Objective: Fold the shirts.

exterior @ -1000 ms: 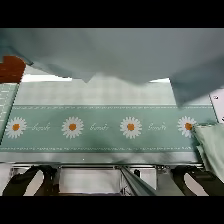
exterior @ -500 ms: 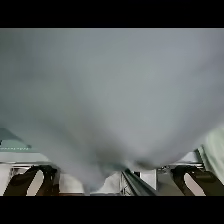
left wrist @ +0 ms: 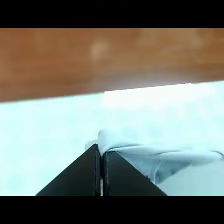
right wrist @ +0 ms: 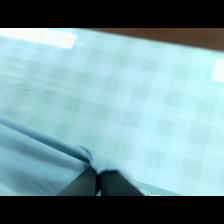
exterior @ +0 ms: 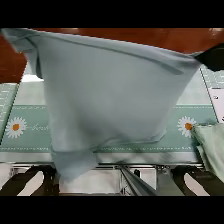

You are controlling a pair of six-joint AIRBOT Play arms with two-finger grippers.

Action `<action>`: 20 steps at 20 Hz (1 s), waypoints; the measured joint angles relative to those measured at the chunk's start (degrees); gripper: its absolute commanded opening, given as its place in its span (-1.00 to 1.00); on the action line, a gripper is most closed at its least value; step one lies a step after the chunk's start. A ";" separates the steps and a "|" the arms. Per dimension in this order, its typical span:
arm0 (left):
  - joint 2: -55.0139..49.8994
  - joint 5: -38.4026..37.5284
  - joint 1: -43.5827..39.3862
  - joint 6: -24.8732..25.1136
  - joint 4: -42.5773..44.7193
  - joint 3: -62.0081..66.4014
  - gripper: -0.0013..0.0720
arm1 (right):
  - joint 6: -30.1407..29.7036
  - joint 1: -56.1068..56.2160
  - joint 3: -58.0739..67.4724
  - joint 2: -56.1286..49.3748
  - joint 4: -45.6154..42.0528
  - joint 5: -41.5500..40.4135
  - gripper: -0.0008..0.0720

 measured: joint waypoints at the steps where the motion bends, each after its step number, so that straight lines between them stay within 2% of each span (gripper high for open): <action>1: -2.93 1.29 -1.22 0.00 0.02 -0.57 -0.91 | 0.24 0.00 -1.01 -3.23 -0.26 -2.60 -0.91; 5: -14.16 10.16 -6.93 -0.35 -0.68 -1.66 -0.91 | 2.14 -0.02 1.07 -18.86 1.90 -14.36 -0.91; 7: -18.97 13.38 -9.55 -1.20 -0.94 -1.90 -0.91 | 2.82 0.00 5.64 -27.47 4.96 -17.35 -0.90; 8: -21.18 14.23 -10.75 -1.75 -0.98 -1.92 -0.89 | 3.04 0.00 8.07 -31.15 6.62 -18.14 -0.83; 9: -22.97 15.39 -11.74 -2.23 -1.16 -1.95 -0.61 | 3.21 -0.02 10.49 -34.69 8.35 -18.36 -0.17; 10: -24.83 15.67 -12.61 -2.73 -1.25 -1.99 0.34 | 3.21 -0.13 12.87 -38.05 10.27 -18.05 0.67; 11: -26.27 15.65 -13.16 -3.04 -1.20 -2.05 0.94 | 3.28 -0.42 14.78 -40.72 11.91 -17.44 0.74; 13: -28.20 13.94 -13.31 -3.58 -0.57 -2.03 0.95 | 2.99 -1.60 17.40 -44.41 14.86 -14.69 0.74; 15: -29.14 8.17 -11.67 -4.66 3.32 -2.03 0.95 | 1.44 -4.17 18.82 -46.03 15.74 -9.51 0.73; 17: -29.55 -0.57 -7.82 -6.34 8.09 -2.95 0.95 | 0.07 -7.76 19.30 -46.77 12.94 -0.94 0.72; 20: -28.04 -10.69 1.18 -7.50 11.98 -9.57 0.95 | -0.48 -14.64 14.43 -44.50 3.72 9.86 0.72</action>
